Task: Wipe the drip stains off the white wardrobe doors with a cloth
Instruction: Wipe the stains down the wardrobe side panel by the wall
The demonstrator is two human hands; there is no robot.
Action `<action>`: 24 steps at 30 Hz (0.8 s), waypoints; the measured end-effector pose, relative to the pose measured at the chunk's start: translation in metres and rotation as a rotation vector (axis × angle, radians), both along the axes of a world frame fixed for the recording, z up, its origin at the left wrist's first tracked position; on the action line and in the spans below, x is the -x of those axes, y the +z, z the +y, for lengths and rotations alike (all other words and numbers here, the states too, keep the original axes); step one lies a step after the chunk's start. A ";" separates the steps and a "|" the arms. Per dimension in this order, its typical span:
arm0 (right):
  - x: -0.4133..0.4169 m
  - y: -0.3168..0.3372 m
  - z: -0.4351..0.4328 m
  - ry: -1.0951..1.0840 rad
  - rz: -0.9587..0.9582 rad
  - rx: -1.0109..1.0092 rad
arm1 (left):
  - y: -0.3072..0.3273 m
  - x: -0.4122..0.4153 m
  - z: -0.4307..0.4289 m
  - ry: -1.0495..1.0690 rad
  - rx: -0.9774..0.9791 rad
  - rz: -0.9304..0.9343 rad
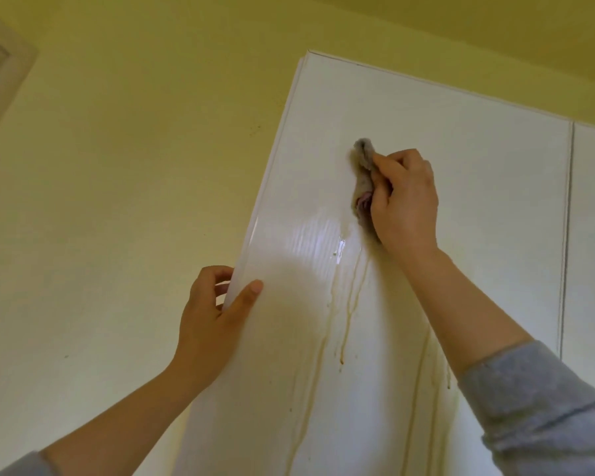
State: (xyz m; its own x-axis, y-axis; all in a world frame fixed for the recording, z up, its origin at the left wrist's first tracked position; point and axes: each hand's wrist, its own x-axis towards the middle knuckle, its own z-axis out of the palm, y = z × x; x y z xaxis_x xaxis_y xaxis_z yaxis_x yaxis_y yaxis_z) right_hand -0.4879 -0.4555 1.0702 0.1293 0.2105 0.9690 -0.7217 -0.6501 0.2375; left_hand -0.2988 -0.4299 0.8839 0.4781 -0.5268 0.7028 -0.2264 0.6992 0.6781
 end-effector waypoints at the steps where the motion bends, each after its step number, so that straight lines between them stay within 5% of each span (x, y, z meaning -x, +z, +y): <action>1: -0.001 -0.008 -0.001 0.005 0.036 0.006 | -0.001 0.000 -0.003 0.002 0.005 -0.007; 10: -0.007 -0.131 -0.001 0.006 0.394 0.074 | -0.001 0.000 -0.009 -0.034 0.025 -0.109; 13: -0.004 -0.115 0.012 0.018 0.276 0.064 | -0.003 0.000 -0.006 -0.031 0.033 -0.109; 18: 0.024 -0.030 0.019 -0.022 -0.183 0.002 | -0.003 0.003 -0.005 -0.036 0.055 -0.108; 24: 0.040 -0.031 -0.003 -0.027 -0.057 -0.022 | -0.003 0.000 -0.008 -0.039 0.053 -0.111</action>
